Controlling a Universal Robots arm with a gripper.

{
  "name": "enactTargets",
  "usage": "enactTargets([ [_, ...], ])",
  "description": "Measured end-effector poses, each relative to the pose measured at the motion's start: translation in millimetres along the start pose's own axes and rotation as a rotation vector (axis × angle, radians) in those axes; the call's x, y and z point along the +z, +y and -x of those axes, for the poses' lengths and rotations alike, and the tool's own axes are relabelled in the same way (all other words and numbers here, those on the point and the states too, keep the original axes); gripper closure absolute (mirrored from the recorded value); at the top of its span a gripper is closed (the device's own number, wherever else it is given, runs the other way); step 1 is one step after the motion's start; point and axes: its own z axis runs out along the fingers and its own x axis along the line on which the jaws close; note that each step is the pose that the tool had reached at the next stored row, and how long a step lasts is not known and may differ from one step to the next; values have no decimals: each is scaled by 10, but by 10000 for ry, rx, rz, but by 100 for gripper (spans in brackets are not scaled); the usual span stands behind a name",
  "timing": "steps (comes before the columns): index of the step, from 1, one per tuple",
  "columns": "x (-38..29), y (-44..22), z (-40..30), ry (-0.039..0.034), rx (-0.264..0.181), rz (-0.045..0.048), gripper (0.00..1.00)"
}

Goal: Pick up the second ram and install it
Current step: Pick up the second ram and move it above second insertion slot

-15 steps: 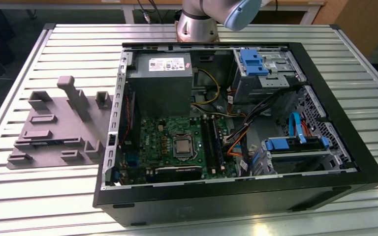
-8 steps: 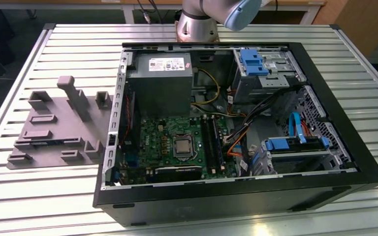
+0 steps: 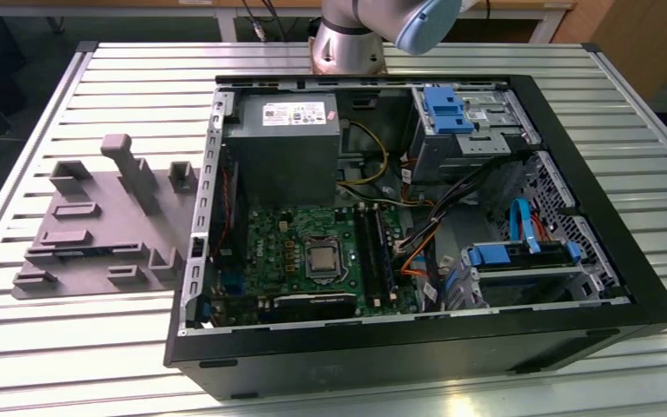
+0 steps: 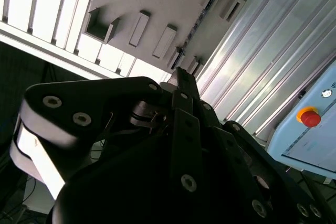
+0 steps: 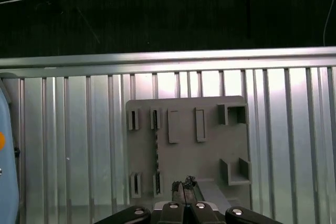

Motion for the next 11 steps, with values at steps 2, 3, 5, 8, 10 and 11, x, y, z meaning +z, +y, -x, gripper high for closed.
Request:
enactTargets([
  [2,0,0,0,1,0,1,89],
  [3,0,0,0,0,0,0,89],
  [5,0,0,0,0,0,0,89],
  [8,1,0,0,0,0,0,84],
  [10,1,0,0,0,0,0,77],
  [11,1,0,0,0,0,0,71],
])
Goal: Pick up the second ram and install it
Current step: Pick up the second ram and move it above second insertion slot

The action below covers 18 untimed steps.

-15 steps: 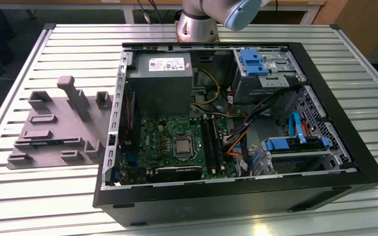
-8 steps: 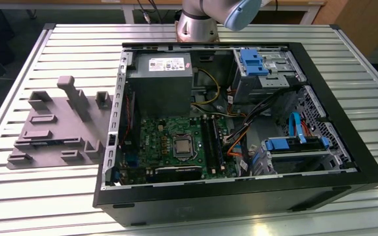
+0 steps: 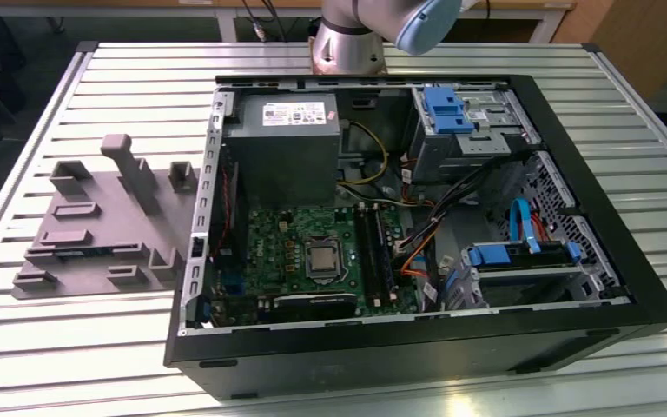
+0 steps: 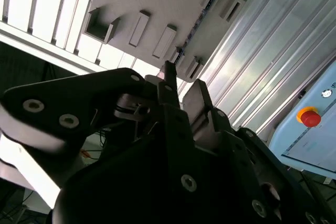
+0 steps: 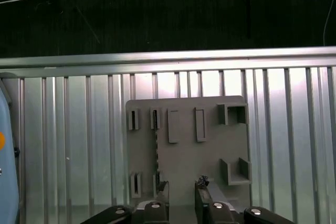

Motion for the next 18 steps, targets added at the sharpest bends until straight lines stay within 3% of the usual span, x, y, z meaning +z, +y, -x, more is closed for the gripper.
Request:
enactTargets([
  [2,0,0,0,0,-1,0,59],
  [4,0,0,0,0,0,0,59],
  [5,1,0,0,0,0,0,53],
  [18,9,0,0,-1,0,0,53],
])
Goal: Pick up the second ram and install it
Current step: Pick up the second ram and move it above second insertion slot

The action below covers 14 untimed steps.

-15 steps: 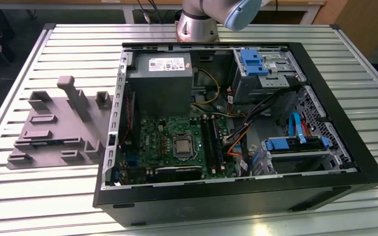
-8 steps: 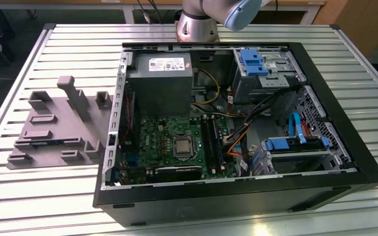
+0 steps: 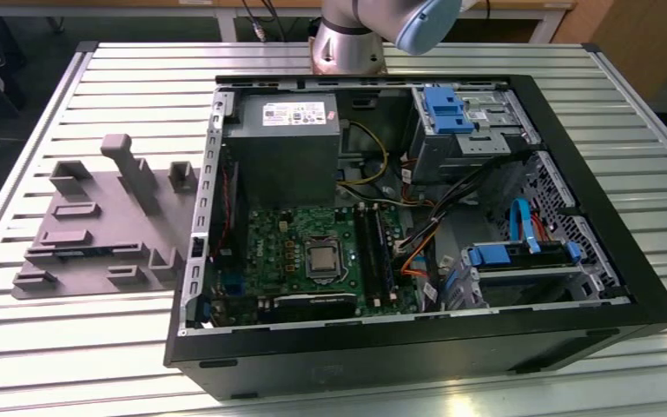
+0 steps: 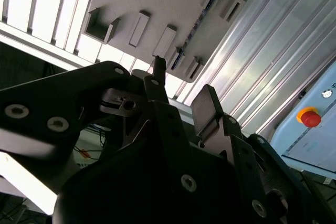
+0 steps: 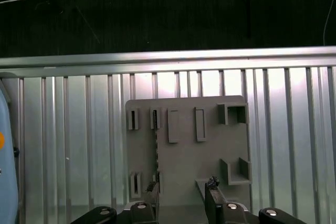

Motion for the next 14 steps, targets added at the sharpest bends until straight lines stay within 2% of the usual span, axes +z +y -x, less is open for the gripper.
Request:
enactTargets([
  [14,34,-1,-1,0,0,0,53],
])
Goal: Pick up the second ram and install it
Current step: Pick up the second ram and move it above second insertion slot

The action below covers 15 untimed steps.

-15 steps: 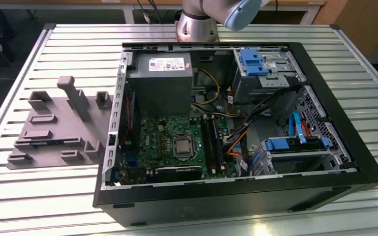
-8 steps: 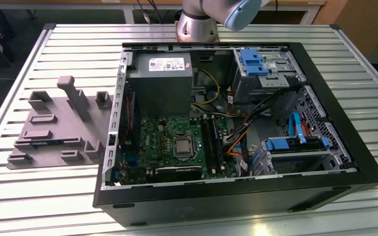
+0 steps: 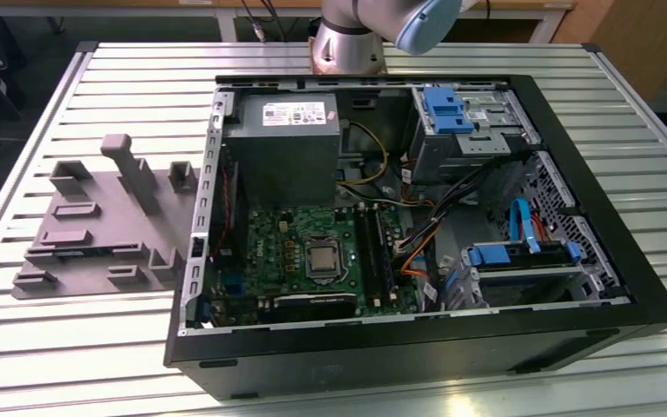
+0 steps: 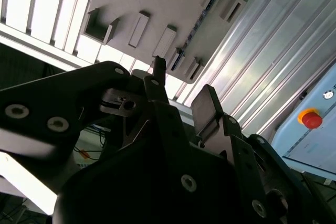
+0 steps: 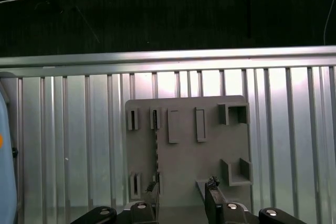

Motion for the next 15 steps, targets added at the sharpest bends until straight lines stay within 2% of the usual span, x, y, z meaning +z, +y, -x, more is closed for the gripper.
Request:
enactTargets([
  [4,8,0,-1,0,0,0,53],
  [6,115,-3,-3,0,0,0,53],
  [15,137,-3,-4,-1,1,-1,53],
])
